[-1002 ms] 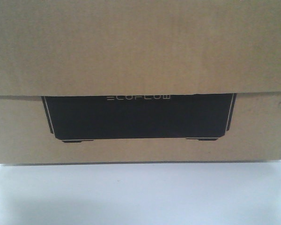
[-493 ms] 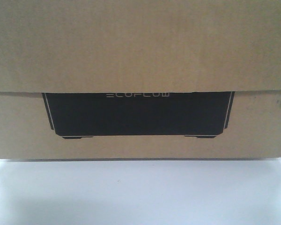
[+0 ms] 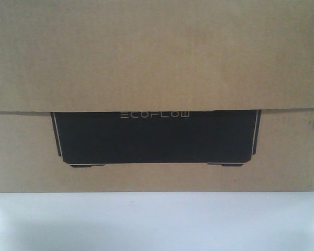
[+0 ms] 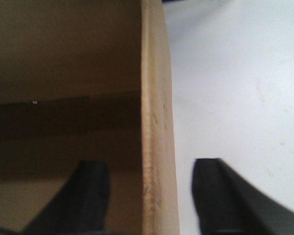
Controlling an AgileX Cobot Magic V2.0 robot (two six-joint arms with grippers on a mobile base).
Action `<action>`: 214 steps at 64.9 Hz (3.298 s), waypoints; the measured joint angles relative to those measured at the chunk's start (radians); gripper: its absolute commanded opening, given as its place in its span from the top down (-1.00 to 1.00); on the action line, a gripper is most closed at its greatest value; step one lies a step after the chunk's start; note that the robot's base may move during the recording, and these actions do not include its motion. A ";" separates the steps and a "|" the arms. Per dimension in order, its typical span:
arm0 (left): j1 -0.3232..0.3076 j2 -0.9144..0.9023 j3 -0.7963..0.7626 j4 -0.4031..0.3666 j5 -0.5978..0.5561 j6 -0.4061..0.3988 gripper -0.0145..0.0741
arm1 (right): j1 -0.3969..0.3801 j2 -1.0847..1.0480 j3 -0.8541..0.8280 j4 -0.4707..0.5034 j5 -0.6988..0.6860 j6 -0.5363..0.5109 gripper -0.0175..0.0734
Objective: Grab box from left shelf to table start
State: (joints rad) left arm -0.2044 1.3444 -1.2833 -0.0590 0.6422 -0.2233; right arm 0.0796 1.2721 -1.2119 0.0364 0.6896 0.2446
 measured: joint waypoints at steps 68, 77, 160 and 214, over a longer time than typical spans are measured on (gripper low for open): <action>0.000 -0.615 0.513 0.101 -0.315 0.000 0.86 | 0.000 -0.631 0.401 0.000 -0.244 -0.245 0.51; 0.000 -0.826 0.707 0.104 -0.416 0.000 0.86 | 0.000 -0.821 0.593 0.000 -0.285 -0.245 0.51; 0.000 -1.232 1.045 0.218 -0.605 0.000 0.86 | -0.024 -1.274 1.060 -0.036 -0.436 -0.235 0.51; 0.000 -1.232 1.047 0.219 -0.607 0.000 0.86 | -0.049 -1.283 1.241 -0.036 -0.662 -0.217 0.51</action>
State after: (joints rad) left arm -0.2044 0.1122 -0.2363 0.1601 0.0349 -0.2233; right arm 0.0303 -0.0109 0.0294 0.0000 0.0280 0.0277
